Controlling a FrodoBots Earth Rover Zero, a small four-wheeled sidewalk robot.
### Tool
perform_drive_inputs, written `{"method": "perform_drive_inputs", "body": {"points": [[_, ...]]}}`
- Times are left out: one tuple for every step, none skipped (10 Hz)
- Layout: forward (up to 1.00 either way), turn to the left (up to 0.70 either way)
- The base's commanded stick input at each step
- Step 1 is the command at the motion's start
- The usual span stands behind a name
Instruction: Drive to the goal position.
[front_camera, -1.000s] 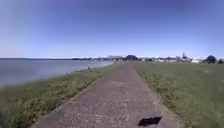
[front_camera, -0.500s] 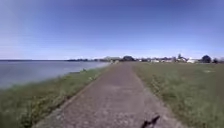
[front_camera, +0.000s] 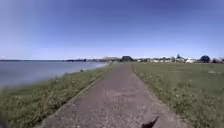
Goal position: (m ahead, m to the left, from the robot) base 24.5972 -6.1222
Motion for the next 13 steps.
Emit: {"method": "perform_drive_inputs", "body": {"points": [[0.7, 0.0], [0.7, 0.0], [0.7, 0.0], [0.7, 0.0], [0.7, 0.0], [0.7, 0.0], [0.7, 0.0], [0.7, 0.0], [0.7, 0.0], [0.7, 0.0], [0.7, 0.0], [0.7, 0.0], [0.7, 0.0]]}}
